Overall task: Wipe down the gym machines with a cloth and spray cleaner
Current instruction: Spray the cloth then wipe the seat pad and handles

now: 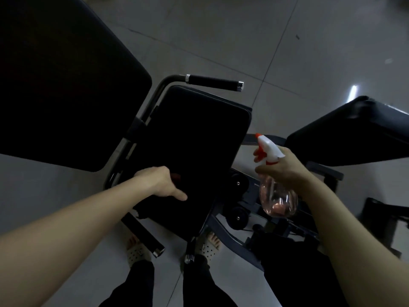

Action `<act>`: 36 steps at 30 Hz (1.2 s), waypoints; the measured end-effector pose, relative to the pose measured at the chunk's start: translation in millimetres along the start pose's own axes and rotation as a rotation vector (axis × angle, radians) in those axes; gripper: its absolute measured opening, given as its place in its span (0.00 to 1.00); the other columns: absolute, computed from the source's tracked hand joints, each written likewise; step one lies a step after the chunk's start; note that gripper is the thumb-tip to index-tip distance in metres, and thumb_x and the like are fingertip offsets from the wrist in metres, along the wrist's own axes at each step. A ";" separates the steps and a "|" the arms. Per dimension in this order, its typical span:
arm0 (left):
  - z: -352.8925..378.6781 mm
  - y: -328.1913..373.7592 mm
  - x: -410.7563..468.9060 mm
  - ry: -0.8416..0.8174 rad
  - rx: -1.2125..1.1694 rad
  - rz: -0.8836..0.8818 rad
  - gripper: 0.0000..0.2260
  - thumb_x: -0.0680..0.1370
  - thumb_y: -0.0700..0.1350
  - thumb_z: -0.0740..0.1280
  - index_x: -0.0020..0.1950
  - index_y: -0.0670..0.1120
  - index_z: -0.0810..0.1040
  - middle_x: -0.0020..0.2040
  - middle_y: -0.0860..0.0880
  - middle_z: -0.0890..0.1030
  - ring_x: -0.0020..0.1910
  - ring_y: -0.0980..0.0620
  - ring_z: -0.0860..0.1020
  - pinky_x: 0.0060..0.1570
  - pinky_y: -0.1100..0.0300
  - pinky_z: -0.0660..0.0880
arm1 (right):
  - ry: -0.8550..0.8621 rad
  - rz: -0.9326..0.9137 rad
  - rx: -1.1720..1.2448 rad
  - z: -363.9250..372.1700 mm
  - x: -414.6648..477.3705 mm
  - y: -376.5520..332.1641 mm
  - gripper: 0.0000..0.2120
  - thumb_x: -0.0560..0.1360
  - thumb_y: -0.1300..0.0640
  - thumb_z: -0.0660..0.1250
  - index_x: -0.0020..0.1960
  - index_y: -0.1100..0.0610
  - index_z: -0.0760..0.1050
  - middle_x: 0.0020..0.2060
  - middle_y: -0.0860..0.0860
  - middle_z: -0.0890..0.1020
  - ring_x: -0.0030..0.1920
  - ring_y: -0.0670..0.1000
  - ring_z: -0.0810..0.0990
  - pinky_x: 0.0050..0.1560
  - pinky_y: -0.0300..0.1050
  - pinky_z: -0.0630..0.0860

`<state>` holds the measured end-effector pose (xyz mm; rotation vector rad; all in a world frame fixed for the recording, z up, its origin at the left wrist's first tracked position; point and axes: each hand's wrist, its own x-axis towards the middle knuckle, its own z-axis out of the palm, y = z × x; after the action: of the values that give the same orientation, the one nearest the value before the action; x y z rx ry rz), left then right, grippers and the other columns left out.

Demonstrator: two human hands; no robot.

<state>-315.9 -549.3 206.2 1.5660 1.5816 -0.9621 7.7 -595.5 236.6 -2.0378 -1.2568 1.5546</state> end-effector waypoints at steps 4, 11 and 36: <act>-32.3 44.8 -0.5 0.139 -0.113 0.109 0.40 0.63 0.72 0.76 0.65 0.47 0.76 0.53 0.48 0.81 0.50 0.46 0.81 0.51 0.51 0.81 | -0.022 -0.031 0.082 -16.2 1.4 25.4 0.21 0.72 0.65 0.74 0.61 0.50 0.77 0.55 0.51 0.81 0.55 0.53 0.81 0.58 0.55 0.81; -49.7 89.4 33.3 0.284 -0.293 0.234 0.30 0.65 0.67 0.79 0.60 0.54 0.76 0.54 0.52 0.81 0.54 0.49 0.81 0.57 0.47 0.80 | -0.001 0.028 0.408 -36.8 10.2 49.2 0.32 0.76 0.69 0.66 0.74 0.49 0.62 0.58 0.57 0.77 0.55 0.54 0.81 0.48 0.47 0.78; -72.7 108.3 52.0 0.189 -0.281 0.148 0.48 0.60 0.60 0.84 0.74 0.44 0.70 0.63 0.43 0.79 0.62 0.41 0.78 0.63 0.43 0.77 | 0.148 0.052 0.458 74.4 -55.0 82.0 0.15 0.73 0.75 0.65 0.57 0.64 0.79 0.49 0.60 0.83 0.44 0.43 0.84 0.41 0.33 0.77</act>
<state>-207.3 -461.4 192.1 1.5823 1.6211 -0.4995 -22.5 -705.3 188.4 -1.8532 -0.7164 1.5103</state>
